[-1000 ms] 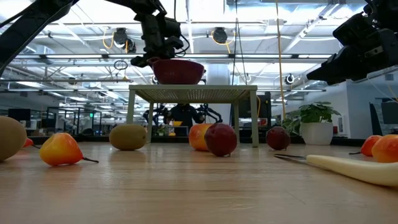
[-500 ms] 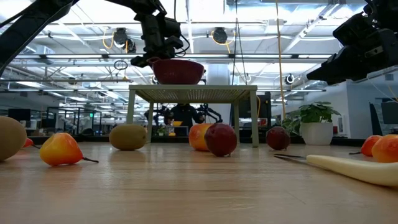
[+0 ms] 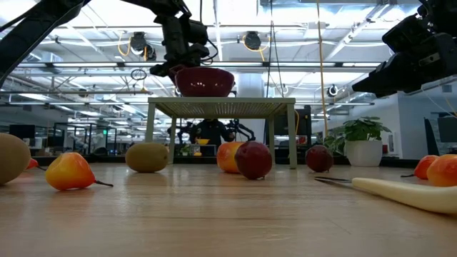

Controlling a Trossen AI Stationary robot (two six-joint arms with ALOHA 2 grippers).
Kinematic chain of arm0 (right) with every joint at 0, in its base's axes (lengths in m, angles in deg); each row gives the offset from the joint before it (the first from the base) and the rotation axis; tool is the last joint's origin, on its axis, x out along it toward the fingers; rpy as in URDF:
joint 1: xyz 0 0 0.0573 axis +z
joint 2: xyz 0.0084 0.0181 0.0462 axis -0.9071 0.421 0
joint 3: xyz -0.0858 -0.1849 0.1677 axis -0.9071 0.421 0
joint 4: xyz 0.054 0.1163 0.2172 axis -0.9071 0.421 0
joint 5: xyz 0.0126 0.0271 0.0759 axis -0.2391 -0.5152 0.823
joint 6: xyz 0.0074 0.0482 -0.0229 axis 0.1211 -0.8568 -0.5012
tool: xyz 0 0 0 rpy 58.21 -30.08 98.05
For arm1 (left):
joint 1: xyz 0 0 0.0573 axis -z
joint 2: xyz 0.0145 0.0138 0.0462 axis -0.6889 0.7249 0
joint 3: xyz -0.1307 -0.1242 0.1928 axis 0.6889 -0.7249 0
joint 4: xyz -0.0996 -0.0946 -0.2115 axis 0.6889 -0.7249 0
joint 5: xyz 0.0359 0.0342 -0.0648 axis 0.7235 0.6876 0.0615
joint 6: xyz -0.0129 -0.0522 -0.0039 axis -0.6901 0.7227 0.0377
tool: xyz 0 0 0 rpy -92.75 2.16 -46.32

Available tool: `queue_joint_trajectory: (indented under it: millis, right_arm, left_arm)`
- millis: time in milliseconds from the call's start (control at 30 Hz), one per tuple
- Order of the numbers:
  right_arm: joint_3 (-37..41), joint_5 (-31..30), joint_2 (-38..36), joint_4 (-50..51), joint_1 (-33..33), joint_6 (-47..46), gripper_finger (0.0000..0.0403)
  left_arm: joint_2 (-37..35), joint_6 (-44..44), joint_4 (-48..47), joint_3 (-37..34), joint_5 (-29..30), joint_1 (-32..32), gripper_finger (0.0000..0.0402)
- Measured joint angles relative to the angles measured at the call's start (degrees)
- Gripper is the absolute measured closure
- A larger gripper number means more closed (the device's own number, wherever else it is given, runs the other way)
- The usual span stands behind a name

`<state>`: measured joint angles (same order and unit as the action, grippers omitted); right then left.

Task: Pick & Place Fruit
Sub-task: Put the violet strainer bowl on the shelf, then put the kiwi into violet strainer bowl on the shelf

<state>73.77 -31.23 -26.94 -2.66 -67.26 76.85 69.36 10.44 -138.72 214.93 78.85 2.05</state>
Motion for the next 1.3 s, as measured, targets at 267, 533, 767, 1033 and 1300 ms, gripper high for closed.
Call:
queue_joint_trajectory:
  millis: [267, 533, 767, 1033, 1300]
  right_arm:
    - [0.0, 0.01, 0.0, 0.0, -0.01, -0.02, 0.0399]
    - [0.0, 0.02, 0.0, -0.02, 0.0, -0.02, 0.0399]
    - [0.0, 0.01, 0.0, -0.02, 0.0, -0.05, 0.0399]
    - [0.0, 0.02, -0.02, -0.02, -0.02, -0.24, 0.0399]
    - [0.0, 0.02, 0.0, -0.02, -0.02, -0.24, 0.0399]
  left_arm:
    - [-0.02, 0.12, -0.04, 0.0, 0.41, 0.0, 0.0263]
    - [-0.4, -0.13, -0.63, 0.0, 0.08, -0.14, 0.0236]
    - [-3.06, -0.11, -1.5, 0.04, 0.53, -0.55, 0.0234]
    - [-8.45, 1.82, -1.43, 0.04, 3.02, -0.52, 0.0233]
    - [-13.55, 4.42, -1.43, 0.04, 5.02, 0.58, 0.0234]
